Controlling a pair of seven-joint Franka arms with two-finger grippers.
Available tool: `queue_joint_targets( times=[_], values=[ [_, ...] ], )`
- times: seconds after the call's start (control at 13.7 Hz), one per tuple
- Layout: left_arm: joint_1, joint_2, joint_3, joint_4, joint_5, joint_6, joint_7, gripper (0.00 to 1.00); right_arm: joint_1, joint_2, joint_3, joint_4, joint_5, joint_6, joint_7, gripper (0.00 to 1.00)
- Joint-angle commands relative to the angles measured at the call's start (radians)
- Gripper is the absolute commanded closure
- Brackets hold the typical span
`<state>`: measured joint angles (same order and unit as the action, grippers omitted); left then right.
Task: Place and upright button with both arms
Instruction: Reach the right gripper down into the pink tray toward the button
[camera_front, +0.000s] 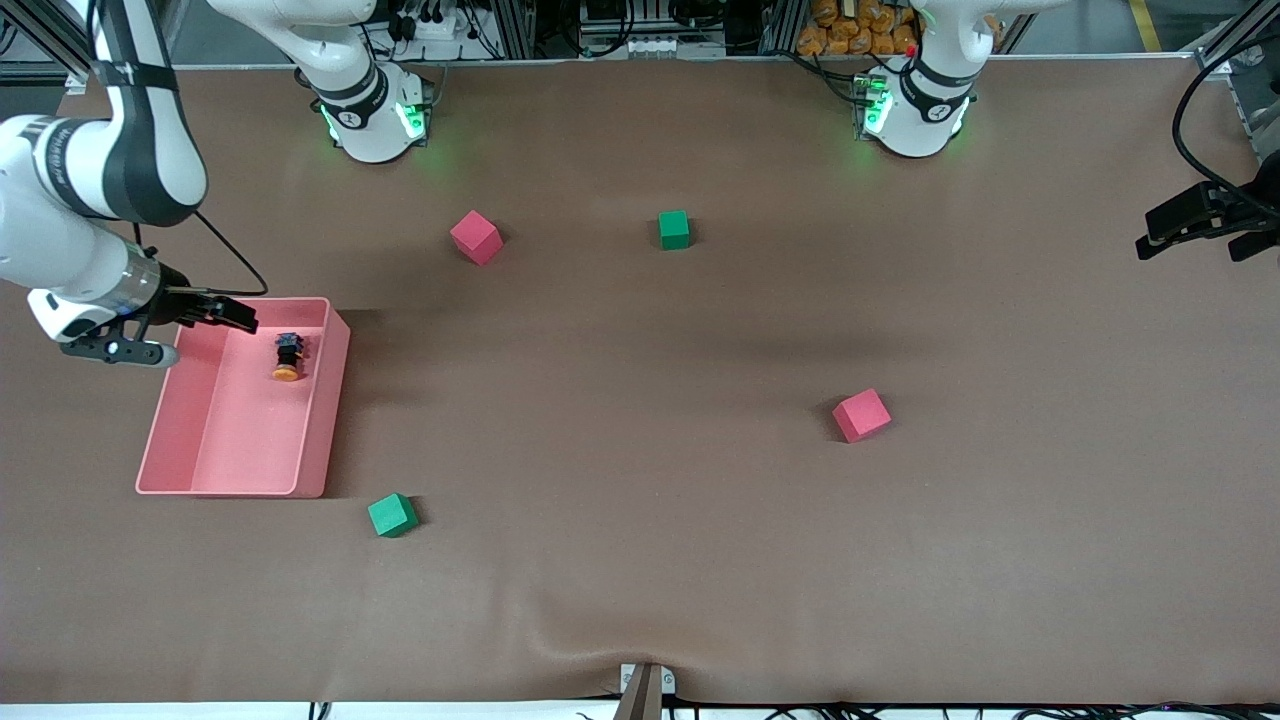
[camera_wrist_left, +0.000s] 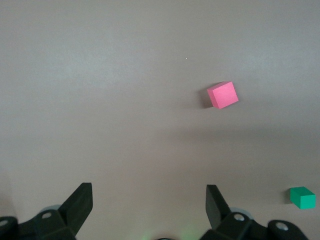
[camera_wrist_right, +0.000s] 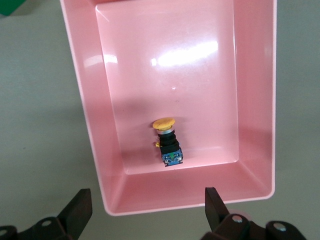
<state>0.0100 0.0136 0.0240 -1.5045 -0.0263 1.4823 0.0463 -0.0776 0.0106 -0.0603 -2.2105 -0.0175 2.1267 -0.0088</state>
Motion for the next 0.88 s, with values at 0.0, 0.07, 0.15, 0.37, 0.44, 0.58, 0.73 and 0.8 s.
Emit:
queue_joint_targets(
  times=[0.0, 0.07, 0.15, 0.37, 0.44, 0.58, 0.73, 0.8],
  values=[
    [0.008, 0.002, -0.003, 0.015, 0.002, -0.019, 0.024, 0.0, -0.025, -0.021, 0.013, -0.07, -0.021, 0.064, -0.002, 0.0],
    [0.01, 0.002, -0.003, 0.015, 0.002, -0.019, 0.024, 0.0, -0.031, -0.014, 0.013, -0.074, -0.021, 0.074, -0.031, 0.0],
    [0.008, 0.002, -0.003, 0.014, 0.002, -0.019, 0.024, 0.0, -0.054, 0.0, 0.013, -0.072, -0.021, 0.081, -0.077, 0.0],
    [0.01, 0.0, -0.001, 0.015, 0.002, -0.019, 0.026, 0.0, -0.099, 0.049, 0.014, -0.098, -0.021, 0.163, -0.18, 0.0],
    [0.01, 0.002, -0.001, 0.015, 0.002, -0.019, 0.024, 0.0, -0.097, 0.072, 0.014, -0.116, -0.019, 0.206, -0.18, 0.0],
    [0.01, 0.002, -0.001, 0.015, 0.002, -0.019, 0.024, 0.0, -0.094, 0.126, 0.016, -0.135, -0.018, 0.281, -0.18, 0.0],
    [0.01, 0.002, -0.003, 0.015, 0.002, -0.019, 0.026, 0.0, -0.094, 0.161, 0.016, -0.138, -0.018, 0.311, -0.18, 0.0],
    [0.01, 0.002, -0.001, 0.015, 0.002, -0.019, 0.026, 0.0, -0.094, 0.173, 0.017, -0.138, -0.016, 0.32, -0.18, 0.0]
  ],
)
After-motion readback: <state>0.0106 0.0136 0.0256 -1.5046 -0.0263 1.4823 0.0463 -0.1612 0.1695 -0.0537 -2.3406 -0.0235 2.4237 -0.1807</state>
